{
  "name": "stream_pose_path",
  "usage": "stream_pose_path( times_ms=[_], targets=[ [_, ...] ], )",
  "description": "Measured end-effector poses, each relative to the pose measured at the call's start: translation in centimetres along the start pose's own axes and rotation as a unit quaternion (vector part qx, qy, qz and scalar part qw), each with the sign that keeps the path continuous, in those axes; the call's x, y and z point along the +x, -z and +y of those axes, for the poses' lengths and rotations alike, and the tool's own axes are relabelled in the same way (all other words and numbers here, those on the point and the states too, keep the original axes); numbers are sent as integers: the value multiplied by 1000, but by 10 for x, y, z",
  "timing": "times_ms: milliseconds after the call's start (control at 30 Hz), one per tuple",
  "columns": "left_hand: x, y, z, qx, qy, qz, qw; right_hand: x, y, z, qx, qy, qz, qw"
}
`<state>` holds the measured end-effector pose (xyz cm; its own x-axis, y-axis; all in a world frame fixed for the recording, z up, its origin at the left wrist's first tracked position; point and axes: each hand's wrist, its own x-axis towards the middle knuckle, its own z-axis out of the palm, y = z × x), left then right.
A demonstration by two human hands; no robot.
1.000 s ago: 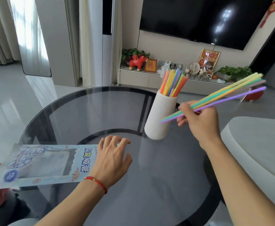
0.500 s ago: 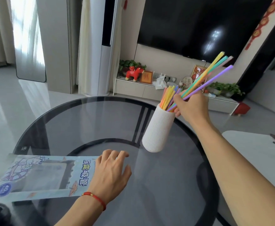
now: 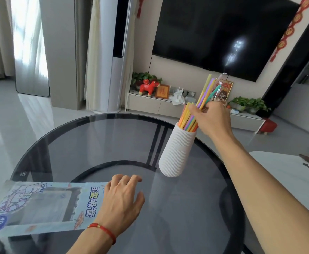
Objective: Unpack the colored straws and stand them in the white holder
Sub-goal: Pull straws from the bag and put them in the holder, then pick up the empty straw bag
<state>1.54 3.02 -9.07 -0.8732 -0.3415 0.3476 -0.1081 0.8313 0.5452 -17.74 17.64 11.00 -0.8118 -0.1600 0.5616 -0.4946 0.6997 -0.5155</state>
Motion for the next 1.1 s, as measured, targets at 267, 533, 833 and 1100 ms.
stream_pose_path(
  times_ms=[267, 533, 833, 1100],
  targets=[
    [1, 1, 0, -6, 2, 7, 1000, 9, 10, -8, -4, 156, 55, 986],
    [1, 3, 2, -6, -1, 16, 1000, 10, 3, 1, -12, 163, 10, 986],
    [3, 7, 3, -7, -2, 32, 999, 3, -11, 14, -93, 186, -121, 971],
    [1, 21, 5, -5, 24, 36, 999, -35, -13, -2, -27, 311, -27, 950]
  ],
)
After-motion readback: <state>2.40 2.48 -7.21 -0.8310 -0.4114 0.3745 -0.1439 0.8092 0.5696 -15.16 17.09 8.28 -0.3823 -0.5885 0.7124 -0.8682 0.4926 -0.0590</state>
